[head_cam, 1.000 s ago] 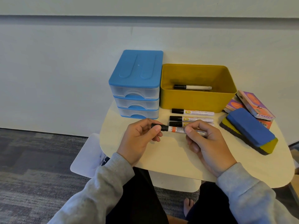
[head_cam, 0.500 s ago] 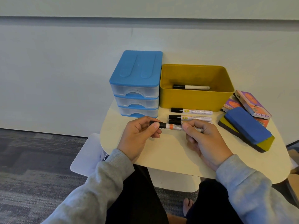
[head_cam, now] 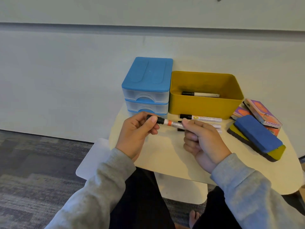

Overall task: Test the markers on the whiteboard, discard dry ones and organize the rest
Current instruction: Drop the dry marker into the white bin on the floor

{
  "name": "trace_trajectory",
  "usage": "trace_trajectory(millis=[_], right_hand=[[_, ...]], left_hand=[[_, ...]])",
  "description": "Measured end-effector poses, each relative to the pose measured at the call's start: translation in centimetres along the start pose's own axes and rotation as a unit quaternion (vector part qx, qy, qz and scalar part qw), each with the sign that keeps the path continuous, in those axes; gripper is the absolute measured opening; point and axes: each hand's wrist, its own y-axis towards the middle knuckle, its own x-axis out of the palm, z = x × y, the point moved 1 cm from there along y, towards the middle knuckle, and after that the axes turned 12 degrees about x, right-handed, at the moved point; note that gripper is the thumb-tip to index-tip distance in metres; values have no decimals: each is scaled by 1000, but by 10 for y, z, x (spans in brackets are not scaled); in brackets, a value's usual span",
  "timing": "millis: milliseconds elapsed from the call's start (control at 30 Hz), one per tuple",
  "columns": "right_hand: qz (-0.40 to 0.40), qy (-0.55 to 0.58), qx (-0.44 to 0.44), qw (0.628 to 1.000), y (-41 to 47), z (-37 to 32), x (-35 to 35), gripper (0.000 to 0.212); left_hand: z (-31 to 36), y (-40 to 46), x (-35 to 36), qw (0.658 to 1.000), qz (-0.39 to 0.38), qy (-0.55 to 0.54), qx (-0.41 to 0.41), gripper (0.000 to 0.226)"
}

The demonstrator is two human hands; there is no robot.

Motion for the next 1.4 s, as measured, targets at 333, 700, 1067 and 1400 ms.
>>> trace_trajectory(millis=[333,700,1067,1400], right_hand=[[-60,96,73,991,12,-1,36,22],[-4,46,37,998,28,-4,48,32],[-23,-484,-276,830,76,48,120,6],[-65,-708,-347,612,115,68,144,30]], left_hand=[[18,4,6,997,77,-2,25,35],[35,25,-16,987,154,-10,50,15],[53,40,-120,978,206,26,29,26],[-33,46,-207,938,202,226,-167,23]])
